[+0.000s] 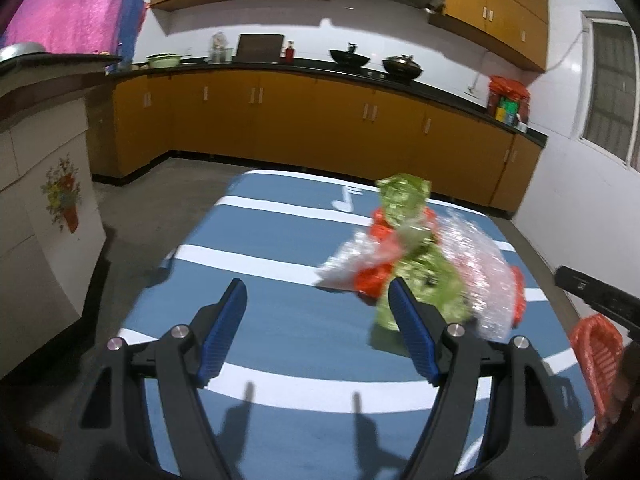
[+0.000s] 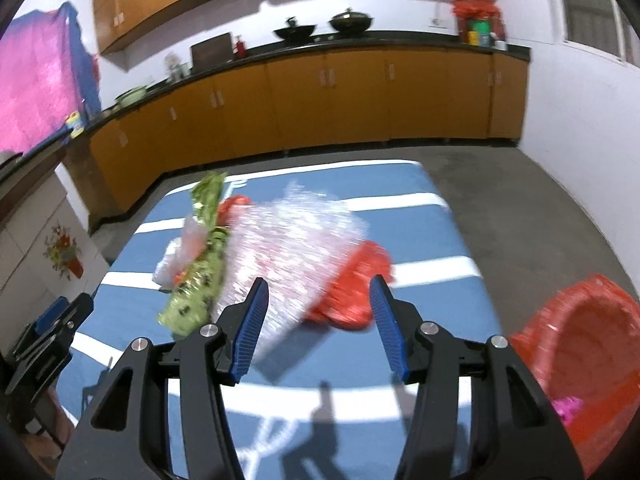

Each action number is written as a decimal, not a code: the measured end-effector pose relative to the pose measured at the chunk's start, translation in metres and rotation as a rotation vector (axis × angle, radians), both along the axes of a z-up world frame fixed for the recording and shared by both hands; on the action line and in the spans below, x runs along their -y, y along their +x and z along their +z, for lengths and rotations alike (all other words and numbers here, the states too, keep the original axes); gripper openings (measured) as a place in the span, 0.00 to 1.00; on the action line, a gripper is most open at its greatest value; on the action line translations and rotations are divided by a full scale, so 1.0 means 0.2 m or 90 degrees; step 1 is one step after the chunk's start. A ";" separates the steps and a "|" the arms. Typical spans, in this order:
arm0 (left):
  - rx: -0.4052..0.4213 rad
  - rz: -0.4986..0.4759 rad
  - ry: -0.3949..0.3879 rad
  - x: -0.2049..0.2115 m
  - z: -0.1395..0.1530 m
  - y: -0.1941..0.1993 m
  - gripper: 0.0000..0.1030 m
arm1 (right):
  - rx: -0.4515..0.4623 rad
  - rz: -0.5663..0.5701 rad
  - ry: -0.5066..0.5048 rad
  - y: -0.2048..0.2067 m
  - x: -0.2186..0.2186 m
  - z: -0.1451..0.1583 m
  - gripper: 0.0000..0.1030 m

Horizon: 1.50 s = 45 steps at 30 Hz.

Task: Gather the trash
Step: 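Open both tools over the basket and swing back toward the table, then grasp the bubble wrap with the right tool while the left tool grasps the green bag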

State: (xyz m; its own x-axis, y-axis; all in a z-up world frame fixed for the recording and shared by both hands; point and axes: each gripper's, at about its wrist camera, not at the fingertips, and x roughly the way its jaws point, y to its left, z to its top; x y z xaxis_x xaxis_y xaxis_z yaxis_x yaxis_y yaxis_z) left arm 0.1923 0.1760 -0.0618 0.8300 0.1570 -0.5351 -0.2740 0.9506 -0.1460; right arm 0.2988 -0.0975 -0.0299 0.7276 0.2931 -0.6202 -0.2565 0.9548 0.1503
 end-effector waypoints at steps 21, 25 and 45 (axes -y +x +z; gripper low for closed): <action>-0.031 0.019 -0.044 -0.18 -0.13 0.08 0.70 | -0.066 0.043 -0.052 0.25 -0.24 -0.22 0.37; -0.032 0.012 -0.045 -0.16 -0.13 0.09 0.70 | -0.060 0.054 -0.036 0.24 -0.23 -0.18 0.18; -0.038 -0.115 -0.047 0.21 -0.08 0.27 0.70 | 0.015 -0.003 -0.008 -0.05 0.11 -0.02 0.11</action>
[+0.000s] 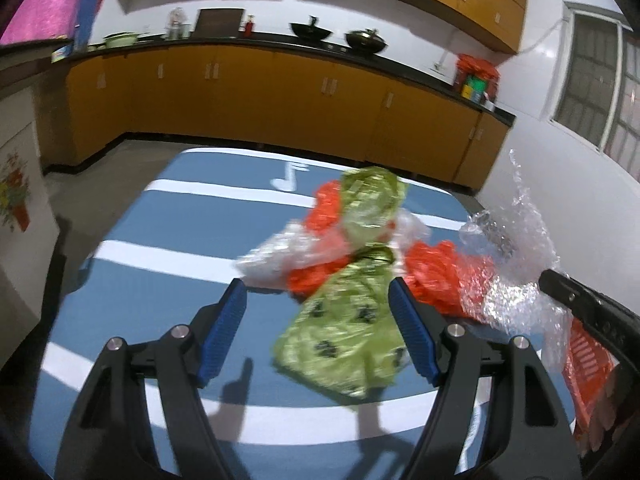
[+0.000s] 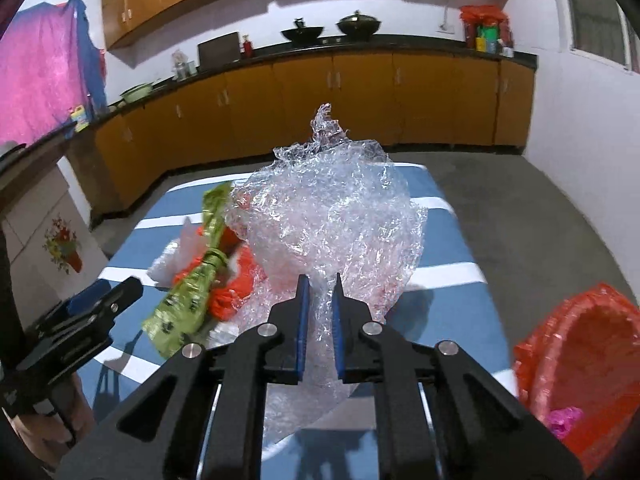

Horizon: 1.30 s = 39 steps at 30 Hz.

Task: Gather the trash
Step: 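Grasp the bubble wrap with the right tool while the left tool grasps the green bag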

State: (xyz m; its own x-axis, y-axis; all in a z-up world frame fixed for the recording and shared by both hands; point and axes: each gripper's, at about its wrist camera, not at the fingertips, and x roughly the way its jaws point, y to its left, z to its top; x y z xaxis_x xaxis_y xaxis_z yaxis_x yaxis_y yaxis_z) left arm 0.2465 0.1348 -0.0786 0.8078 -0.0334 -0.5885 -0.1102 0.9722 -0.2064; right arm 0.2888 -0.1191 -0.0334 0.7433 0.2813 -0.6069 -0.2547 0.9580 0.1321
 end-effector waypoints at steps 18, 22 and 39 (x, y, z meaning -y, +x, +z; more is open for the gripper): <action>-0.103 -0.067 0.022 0.20 -0.18 0.17 0.03 | -0.023 -0.048 0.024 -0.04 0.17 -0.06 0.11; -0.047 -0.089 0.010 0.19 -0.06 0.08 0.03 | -0.015 -0.049 0.028 -0.07 0.18 -0.04 0.11; 0.030 -0.192 -0.021 0.42 0.20 -0.13 0.03 | 0.019 -0.096 0.044 -0.26 0.32 0.03 0.11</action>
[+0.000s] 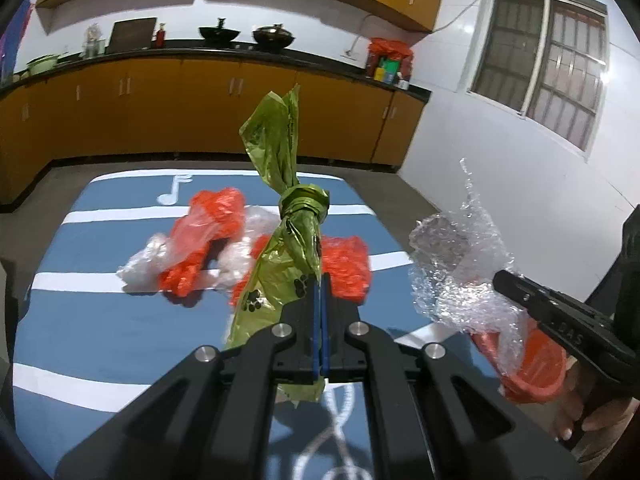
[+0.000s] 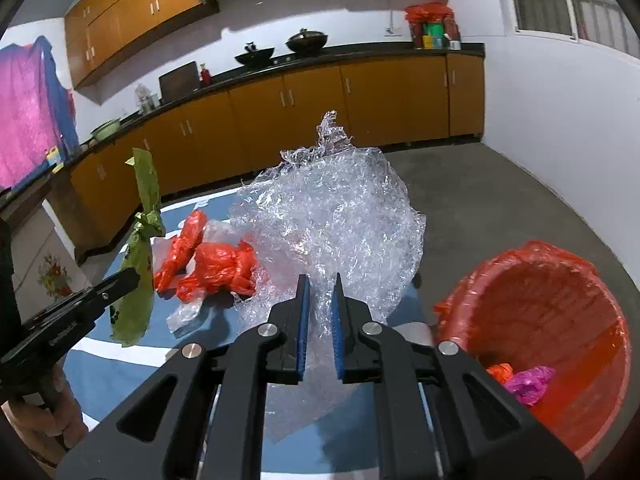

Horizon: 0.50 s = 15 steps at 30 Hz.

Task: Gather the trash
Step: 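Grasp the bubble wrap with the right tool while the left tool grasps the green bag, then carry both items over the basket and open both tools to drop them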

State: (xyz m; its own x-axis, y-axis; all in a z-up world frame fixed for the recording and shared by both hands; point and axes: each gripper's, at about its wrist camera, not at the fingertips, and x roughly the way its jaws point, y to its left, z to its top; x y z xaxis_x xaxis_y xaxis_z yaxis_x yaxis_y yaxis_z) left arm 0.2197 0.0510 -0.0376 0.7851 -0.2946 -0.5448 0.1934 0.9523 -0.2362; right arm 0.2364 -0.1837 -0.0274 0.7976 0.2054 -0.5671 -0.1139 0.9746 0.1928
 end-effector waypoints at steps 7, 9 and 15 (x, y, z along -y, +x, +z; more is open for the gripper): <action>0.010 -0.050 0.001 0.15 0.04 -0.04 0.03 | -0.003 -0.047 0.005 -0.08 0.16 0.00 0.11; 0.009 -0.063 0.001 0.20 0.04 -0.04 0.03 | -0.007 -0.065 0.008 -0.10 0.21 -0.02 0.11; 0.007 -0.114 0.004 0.36 0.02 -0.06 0.03 | -0.027 -0.119 0.010 -0.14 0.39 -0.07 0.11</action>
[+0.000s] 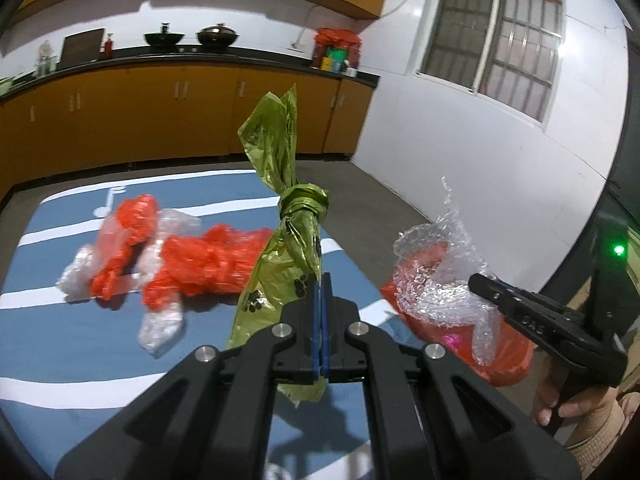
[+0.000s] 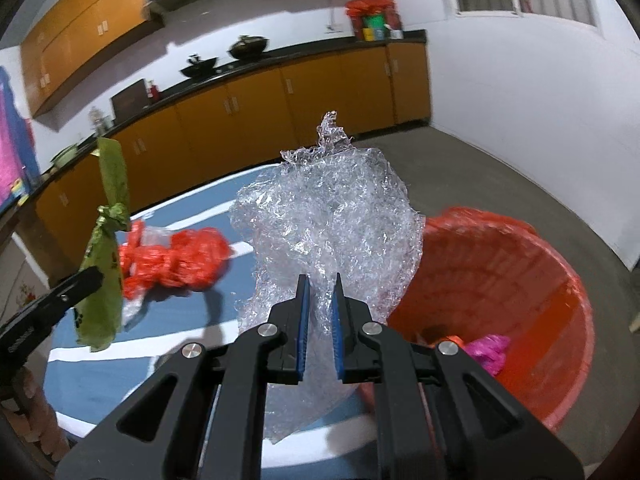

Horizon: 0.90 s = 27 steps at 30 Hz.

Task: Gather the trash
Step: 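Carry both items over the basket and open both tools to drop them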

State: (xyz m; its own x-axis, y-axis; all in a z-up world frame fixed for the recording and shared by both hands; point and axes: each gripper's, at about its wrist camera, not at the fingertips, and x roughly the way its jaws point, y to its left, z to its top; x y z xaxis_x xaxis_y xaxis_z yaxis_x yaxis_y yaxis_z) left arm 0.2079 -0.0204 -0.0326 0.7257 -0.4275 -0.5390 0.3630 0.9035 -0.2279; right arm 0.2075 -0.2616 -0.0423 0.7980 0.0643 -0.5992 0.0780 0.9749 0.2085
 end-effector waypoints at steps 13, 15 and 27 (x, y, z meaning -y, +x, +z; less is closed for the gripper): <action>-0.023 -0.122 -0.016 0.41 -0.06 0.01 0.03 | -0.029 -0.116 -0.006 -0.14 0.34 -0.06 0.11; -0.029 -0.140 -0.019 0.48 -0.07 0.01 0.03 | -0.029 -0.130 -0.006 -0.17 0.39 -0.06 0.11; -0.052 -0.241 -0.008 0.83 -0.16 0.03 0.03 | -0.029 -0.183 0.016 -0.22 0.56 -0.07 0.11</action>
